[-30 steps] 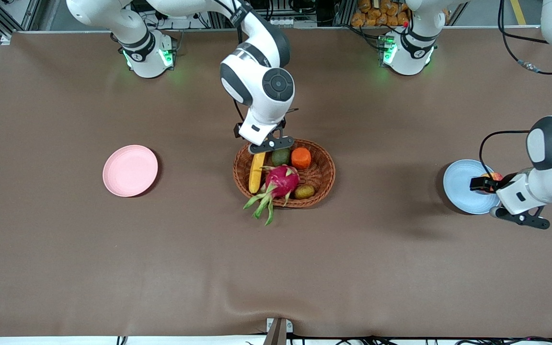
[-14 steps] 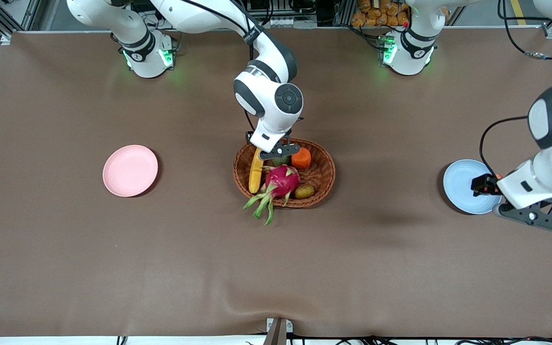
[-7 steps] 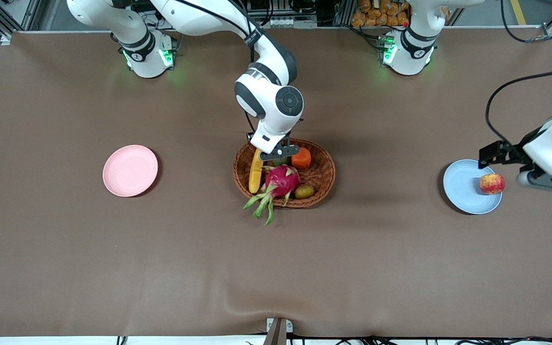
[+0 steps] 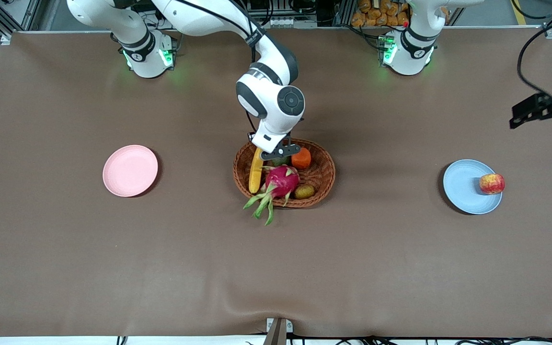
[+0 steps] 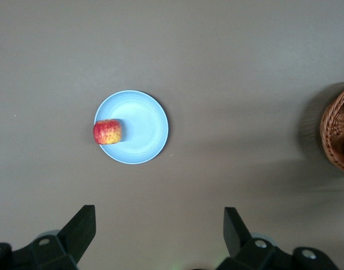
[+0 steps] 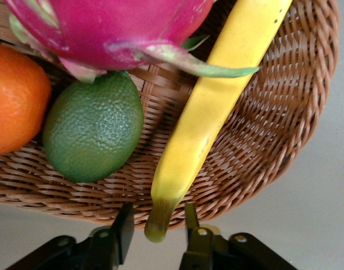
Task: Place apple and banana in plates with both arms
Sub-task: 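Lift the banana with the right gripper and carry it to the pink plate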
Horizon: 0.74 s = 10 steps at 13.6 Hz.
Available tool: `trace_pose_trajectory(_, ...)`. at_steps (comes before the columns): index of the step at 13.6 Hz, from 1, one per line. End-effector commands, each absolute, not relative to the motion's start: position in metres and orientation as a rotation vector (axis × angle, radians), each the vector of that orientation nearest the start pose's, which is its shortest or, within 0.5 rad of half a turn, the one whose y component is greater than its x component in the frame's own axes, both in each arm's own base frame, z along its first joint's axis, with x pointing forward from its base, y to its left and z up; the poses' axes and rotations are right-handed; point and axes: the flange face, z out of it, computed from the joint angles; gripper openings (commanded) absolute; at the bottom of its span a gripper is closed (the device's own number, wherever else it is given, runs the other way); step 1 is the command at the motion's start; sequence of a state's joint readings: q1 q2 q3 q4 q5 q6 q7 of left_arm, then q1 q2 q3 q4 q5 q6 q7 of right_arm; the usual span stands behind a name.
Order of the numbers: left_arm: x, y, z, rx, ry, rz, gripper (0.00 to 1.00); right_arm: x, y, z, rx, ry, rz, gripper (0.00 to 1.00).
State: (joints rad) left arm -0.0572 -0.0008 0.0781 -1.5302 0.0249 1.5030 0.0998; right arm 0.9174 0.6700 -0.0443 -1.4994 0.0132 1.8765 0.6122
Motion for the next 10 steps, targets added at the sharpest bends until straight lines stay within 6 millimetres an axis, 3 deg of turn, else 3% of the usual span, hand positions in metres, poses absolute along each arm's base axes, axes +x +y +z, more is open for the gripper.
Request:
trace_pose_trajectory(1,0.525,0.02,0.654,-3.101,0.066,0.034,1.0,0.433,0.529,0.252,-3.322,-0.399,0.317,0.36)
trace_pose_trajectory(3,0.528,0.019,0.652,-3.102,0.064,0.029,1.0,0.433,0.529,0.252,-3.323,-0.402,0.318,0.29)
trace_pose_trajectory(6,0.537,0.017,0.654,-3.115,0.07,-0.053,1.0,0.435,0.527,0.252,-3.324,-0.416,0.315,0.04)
trace_pose_trajectory(10,0.538,0.009,0.653,-3.137,0.084,-0.058,1.0,0.443,0.528,0.268,-3.307,-0.411,0.289,0.0)
